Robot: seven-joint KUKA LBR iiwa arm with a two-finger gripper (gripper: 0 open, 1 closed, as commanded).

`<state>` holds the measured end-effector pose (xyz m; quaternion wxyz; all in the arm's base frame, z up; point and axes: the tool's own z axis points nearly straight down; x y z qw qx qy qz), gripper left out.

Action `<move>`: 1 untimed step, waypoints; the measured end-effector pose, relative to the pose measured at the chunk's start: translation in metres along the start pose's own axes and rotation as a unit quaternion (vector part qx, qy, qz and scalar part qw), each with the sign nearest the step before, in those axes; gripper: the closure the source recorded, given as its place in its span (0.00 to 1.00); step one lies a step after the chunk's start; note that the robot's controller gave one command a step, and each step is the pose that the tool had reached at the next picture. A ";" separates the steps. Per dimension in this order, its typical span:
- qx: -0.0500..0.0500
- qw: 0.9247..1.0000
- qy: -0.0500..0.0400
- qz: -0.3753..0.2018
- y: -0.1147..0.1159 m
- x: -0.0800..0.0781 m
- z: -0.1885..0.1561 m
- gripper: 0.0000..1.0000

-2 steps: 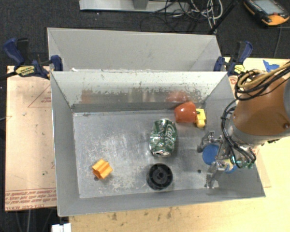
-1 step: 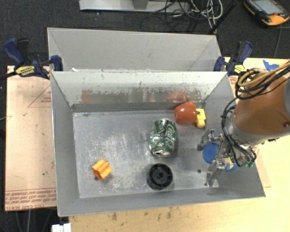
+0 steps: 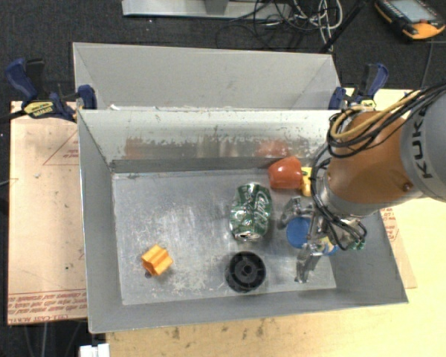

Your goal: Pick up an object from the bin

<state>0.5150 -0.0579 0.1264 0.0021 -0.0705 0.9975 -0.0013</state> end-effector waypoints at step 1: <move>-0.002 0.999 0.001 -0.033 0.077 -0.059 0.002 0.00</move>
Offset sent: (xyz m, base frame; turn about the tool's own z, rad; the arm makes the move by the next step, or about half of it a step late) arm 0.0789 0.0333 -0.0264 -0.2776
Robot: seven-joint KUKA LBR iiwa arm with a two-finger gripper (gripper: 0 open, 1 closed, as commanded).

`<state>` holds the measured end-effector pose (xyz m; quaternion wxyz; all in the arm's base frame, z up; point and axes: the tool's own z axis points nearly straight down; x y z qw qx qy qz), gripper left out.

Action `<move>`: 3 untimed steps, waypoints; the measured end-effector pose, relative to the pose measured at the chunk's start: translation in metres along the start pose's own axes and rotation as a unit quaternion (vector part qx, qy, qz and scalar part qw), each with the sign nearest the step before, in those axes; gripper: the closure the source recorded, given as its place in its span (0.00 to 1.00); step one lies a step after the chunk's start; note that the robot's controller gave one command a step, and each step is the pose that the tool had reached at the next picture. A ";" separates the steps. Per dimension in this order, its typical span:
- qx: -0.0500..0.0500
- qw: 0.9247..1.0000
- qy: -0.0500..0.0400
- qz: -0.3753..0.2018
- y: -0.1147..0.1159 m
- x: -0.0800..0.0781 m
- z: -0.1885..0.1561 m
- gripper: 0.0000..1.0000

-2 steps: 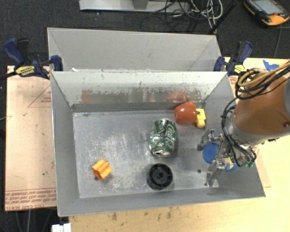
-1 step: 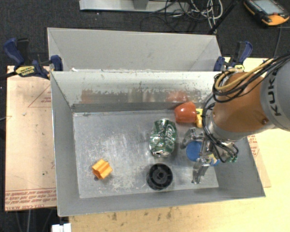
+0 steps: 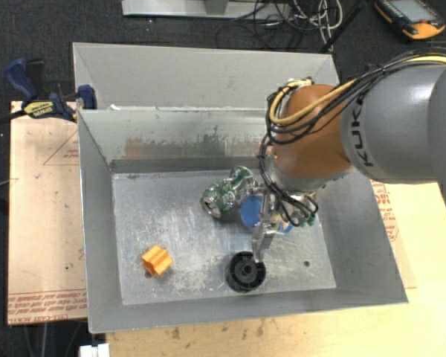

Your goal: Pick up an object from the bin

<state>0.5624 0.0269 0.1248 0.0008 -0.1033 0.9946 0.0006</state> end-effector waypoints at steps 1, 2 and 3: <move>-0.001 0.998 -0.001 -0.067 -0.017 -0.017 0.014 0.00; -0.003 0.998 0.009 -0.055 -0.068 -0.054 0.042 0.00; 0.003 1.000 -0.005 -0.031 -0.096 -0.085 0.054 1.00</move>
Offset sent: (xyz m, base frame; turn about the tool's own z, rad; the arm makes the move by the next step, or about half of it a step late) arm 0.0834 -0.0687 -0.0548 -0.0832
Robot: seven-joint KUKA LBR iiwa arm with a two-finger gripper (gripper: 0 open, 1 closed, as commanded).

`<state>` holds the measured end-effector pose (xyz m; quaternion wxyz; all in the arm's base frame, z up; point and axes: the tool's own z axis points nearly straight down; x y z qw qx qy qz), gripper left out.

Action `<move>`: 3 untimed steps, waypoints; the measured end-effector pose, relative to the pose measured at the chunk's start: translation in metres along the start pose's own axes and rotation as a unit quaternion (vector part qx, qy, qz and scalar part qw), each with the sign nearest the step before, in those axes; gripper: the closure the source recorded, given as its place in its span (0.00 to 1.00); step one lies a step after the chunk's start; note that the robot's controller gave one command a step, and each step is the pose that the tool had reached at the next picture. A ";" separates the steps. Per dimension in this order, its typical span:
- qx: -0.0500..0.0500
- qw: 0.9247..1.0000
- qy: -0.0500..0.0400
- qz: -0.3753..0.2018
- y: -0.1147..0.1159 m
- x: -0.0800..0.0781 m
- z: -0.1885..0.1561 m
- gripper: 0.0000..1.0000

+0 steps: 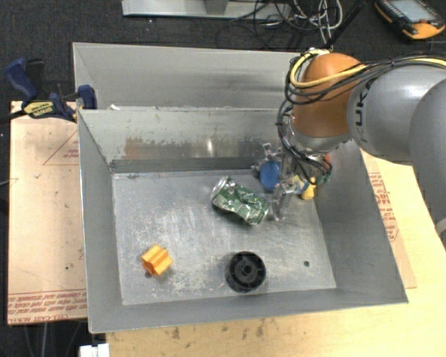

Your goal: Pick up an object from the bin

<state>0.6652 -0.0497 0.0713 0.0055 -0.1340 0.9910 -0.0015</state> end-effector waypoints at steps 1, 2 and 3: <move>0.000 1.000 -0.003 0.007 0.007 0.010 -0.002 1.00; -0.001 1.000 -0.002 0.008 0.008 0.011 -0.004 1.00; -0.002 1.000 0.002 0.007 0.007 0.010 -0.011 1.00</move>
Offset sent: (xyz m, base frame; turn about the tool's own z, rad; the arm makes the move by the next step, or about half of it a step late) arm -0.0002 0.0000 0.0195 0.0000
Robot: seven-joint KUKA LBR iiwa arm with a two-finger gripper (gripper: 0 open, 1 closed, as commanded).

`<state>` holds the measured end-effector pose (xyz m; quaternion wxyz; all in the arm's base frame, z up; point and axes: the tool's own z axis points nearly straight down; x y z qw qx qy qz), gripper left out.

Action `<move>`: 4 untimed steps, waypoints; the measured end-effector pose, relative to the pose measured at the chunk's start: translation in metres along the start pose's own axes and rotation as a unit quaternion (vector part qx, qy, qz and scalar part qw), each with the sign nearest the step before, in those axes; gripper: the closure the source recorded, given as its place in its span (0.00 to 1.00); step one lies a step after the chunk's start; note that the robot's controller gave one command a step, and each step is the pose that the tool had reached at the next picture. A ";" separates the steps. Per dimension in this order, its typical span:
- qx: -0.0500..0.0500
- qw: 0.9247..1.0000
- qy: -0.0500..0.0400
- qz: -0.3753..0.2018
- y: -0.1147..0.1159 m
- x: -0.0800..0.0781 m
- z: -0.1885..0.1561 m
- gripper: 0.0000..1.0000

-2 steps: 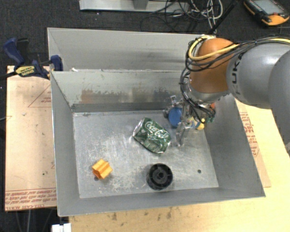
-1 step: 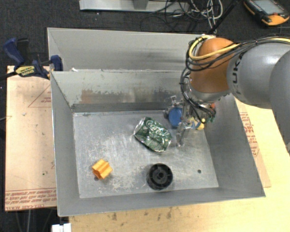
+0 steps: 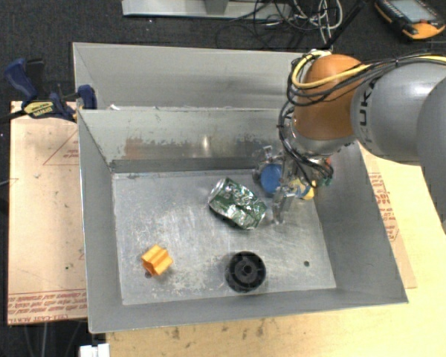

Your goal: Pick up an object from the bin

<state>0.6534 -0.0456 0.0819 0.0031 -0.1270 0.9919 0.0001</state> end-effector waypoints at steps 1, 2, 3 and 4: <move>-0.001 1.000 0.004 -0.001 0.001 0.002 -0.013 1.00; -0.002 1.000 0.005 -0.001 0.002 0.002 -0.036 1.00; 0.000 1.000 0.001 -0.001 0.001 0.001 -0.057 1.00; 0.000 1.000 -0.001 -0.001 0.001 0.000 -0.069 1.00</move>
Offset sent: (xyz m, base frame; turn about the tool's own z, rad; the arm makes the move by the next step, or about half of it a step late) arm -0.0001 0.0001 0.0931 0.0000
